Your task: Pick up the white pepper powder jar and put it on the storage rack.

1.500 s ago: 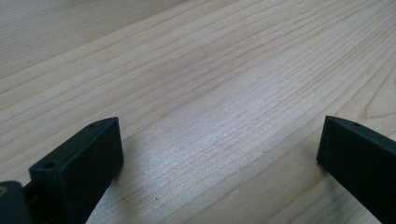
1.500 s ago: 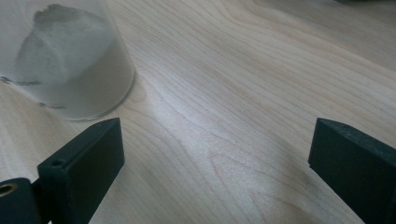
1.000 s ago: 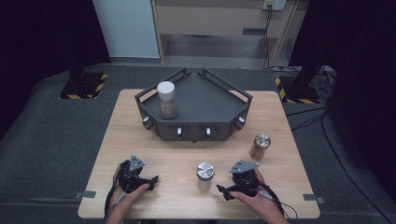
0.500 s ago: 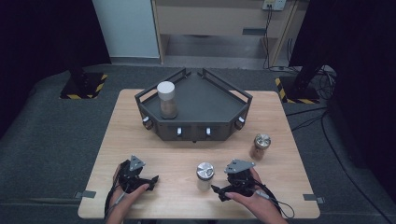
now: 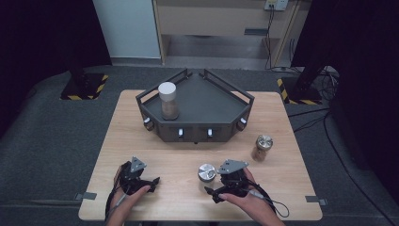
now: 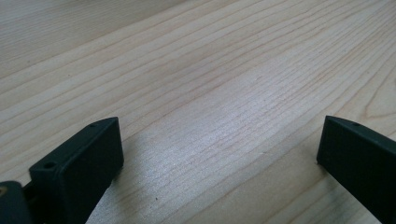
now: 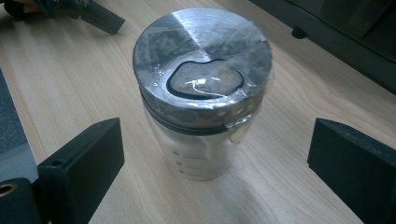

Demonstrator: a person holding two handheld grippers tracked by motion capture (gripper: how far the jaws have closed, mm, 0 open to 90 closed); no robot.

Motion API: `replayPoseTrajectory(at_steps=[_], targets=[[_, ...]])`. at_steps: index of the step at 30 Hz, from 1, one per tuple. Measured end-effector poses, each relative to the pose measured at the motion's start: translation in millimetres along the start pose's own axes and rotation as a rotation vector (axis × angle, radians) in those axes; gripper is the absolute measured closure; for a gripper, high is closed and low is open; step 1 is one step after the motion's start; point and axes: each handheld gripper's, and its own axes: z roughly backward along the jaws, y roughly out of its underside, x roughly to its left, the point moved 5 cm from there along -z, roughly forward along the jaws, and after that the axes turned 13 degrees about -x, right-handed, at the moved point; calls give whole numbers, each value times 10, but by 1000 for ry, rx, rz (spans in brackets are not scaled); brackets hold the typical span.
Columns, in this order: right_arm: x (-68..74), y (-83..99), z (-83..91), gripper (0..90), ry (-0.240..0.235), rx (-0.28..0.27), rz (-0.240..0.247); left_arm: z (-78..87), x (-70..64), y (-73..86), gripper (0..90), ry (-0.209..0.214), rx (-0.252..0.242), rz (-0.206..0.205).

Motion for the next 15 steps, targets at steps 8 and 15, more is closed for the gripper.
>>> replayPoseTrajectory(at_steps=[8, 15], targets=[[28, 34, -113, 37, -17, 10, -5, 0, 0, 0, 0, 0, 0, 0], [56, 54, -193, 38, -24, 16, -1, 0, 0, 0, 0, 0, 0, 0]])
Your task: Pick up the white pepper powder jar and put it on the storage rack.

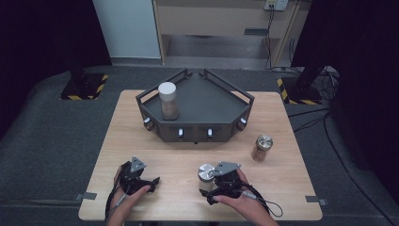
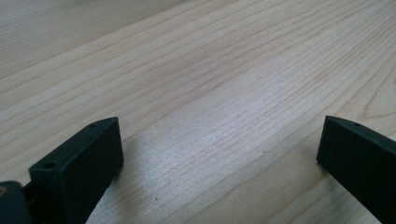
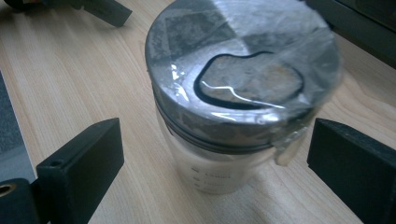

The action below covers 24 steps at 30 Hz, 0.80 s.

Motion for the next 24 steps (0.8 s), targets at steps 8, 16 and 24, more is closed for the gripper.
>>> replayPoseTrajectory(at_steps=[8, 16, 24], targets=[[38, 36, -72, 58, 11, 0, 13, 0, 0, 0, 0, 0, 0, 0], [22, 78, -153, 93, 15, -1, 0, 0, 0, 0, 0, 0, 0, 0], [9, 123, -228, 157, 19, 4, 6, 0, 0, 0, 0, 0, 0, 0]])
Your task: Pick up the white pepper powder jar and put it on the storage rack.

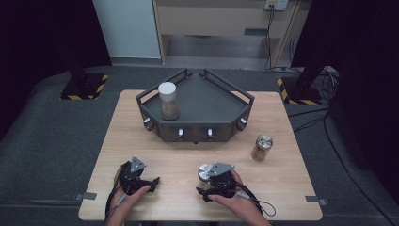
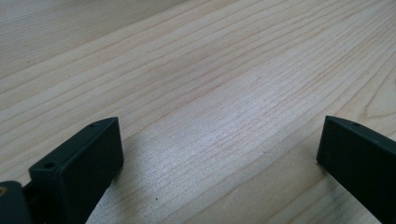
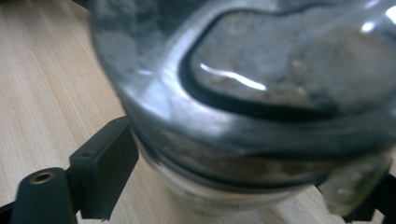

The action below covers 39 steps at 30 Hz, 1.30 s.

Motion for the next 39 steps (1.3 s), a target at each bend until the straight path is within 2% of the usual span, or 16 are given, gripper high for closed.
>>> replayPoseTrajectory(at_steps=[9, 14, 24, 32, 39], targets=[[3, 19, -35, 227, -3, -10, 5, 0, 0, 0, 0, 0, 0, 0], [-16, 30, -48, 297, 0, -23, -7, 0, 0, 0, 0, 0, 0, 0], [7, 20, -12, 307, 10, -25, 18, 0, 0, 0, 0, 0, 0, 0], [-29, -145, 149, 307, 23, -27, 42, 0, 0, 0, 0, 0, 0, 0], [-132, -283, 270, 307, 36, -26, 38, 0, 0, -1, 0, 0, 0, 0]])
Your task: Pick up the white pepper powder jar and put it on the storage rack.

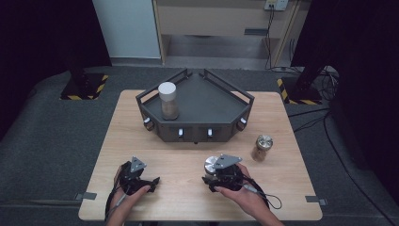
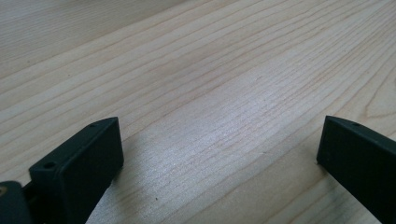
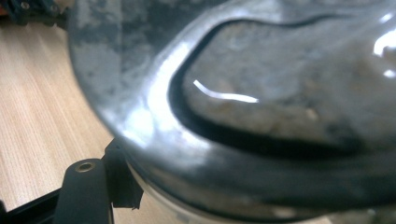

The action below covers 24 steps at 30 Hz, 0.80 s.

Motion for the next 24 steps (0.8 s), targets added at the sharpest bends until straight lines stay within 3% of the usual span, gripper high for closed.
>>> replayPoseTrajectory(at_steps=[10, 24], targets=[[-106, -257, 83, 307, -5, -18, -6, 0, 0, 0, 0, 0, 0, 0], [-175, -430, 58, 307, 17, -17, -9, 0, 1, 0, 0, 0, 0, -1]])
